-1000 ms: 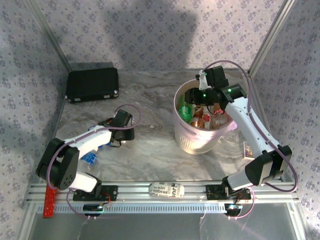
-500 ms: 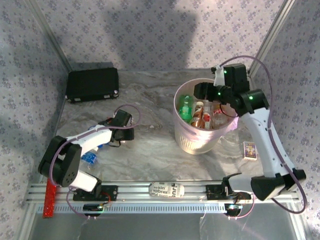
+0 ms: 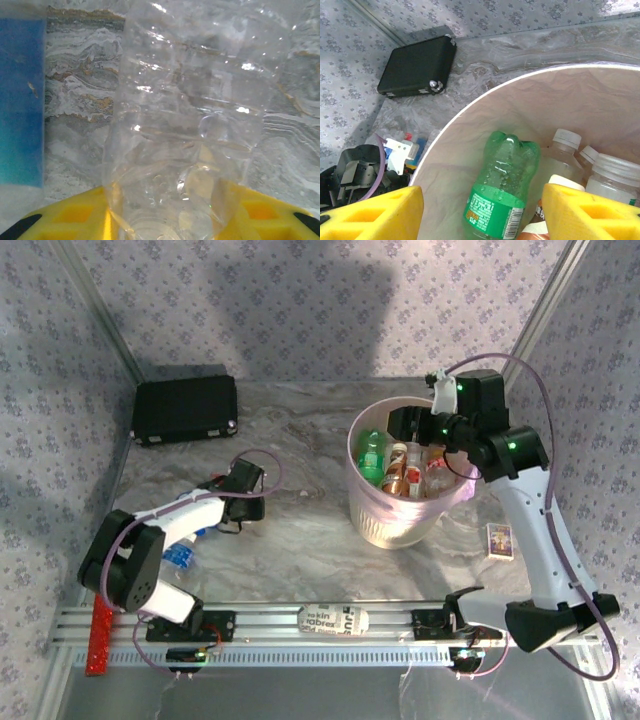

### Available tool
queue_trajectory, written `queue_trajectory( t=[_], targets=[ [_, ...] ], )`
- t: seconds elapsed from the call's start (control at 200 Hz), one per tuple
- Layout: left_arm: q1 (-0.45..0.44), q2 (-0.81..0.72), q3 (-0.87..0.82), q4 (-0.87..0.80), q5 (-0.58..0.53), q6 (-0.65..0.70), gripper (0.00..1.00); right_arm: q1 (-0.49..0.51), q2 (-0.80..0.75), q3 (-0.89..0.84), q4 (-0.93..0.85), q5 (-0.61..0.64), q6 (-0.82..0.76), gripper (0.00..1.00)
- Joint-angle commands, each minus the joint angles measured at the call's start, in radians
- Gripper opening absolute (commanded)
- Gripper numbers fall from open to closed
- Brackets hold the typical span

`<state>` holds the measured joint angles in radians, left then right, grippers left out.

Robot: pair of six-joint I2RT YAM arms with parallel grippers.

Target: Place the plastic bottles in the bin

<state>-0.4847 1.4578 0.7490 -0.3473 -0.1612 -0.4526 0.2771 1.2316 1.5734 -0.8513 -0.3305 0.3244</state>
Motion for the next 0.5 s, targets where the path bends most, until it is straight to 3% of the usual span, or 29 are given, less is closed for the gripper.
queue_trajectory(
  t=[0.0, 0.315, 0.495],
  targets=[
    [-0.008, -0.073, 0.048, -0.021, 0.049, 0.002, 0.45, 0.008, -0.023, 0.004, 0.041, -0.035, -0.005, 0.66],
    [-0.018, -0.266, 0.082, 0.096, 0.256, -0.066, 0.45, 0.187, 0.09, 0.142, 0.128, -0.023, 0.01, 0.67],
    [-0.023, -0.37, 0.087, 0.183, 0.34, -0.096, 0.43, 0.317, 0.219, 0.246, 0.149, 0.012, 0.007, 0.75]
  ],
)
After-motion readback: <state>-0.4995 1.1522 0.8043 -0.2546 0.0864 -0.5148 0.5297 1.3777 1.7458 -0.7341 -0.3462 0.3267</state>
